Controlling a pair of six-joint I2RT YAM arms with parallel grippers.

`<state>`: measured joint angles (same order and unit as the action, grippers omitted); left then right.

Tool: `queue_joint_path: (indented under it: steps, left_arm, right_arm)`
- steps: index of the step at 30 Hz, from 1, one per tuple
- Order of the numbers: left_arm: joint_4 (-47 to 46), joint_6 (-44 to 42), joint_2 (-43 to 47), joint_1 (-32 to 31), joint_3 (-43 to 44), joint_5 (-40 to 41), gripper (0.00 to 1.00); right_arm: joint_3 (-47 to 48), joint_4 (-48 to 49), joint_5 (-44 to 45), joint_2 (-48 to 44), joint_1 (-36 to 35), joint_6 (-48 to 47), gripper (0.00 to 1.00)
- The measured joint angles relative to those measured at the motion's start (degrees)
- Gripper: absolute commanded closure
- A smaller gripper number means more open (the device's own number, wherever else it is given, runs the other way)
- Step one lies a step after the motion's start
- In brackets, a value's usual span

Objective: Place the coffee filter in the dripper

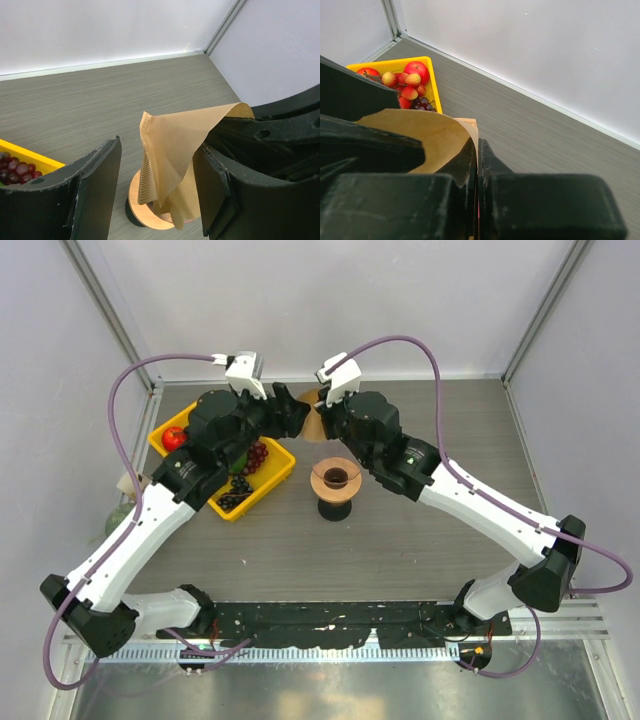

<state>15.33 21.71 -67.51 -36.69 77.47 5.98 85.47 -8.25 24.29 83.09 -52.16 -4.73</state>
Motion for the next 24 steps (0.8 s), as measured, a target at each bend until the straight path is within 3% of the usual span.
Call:
queue_joint_path:
  steps: [6, 10, 20, 24]
  left_arm:
    - [0.0, 1.7, -3.7, 0.0, 1.4, -0.1, 0.35]
    - [0.0, 2.1, -5.2, 0.0, 1.4, -0.2, 0.43]
    - [-1.0, 2.4, -5.6, 0.0, 1.4, -3.5, 0.89]
    - [-1.2, 2.3, -5.6, 0.0, 1.4, -4.6, 1.0]
  right_arm:
    - [0.5, 0.0, 0.1, 0.6, 0.0, 1.1, 0.95]
    - [0.5, 0.0, 0.0, 0.6, -0.2, 1.9, 0.95]
    - [0.5, -0.3, -0.7, 0.5, -0.3, 3.4, 0.95]
    - [0.5, -0.5, -1.4, 0.5, -0.3, 3.8, 0.95]
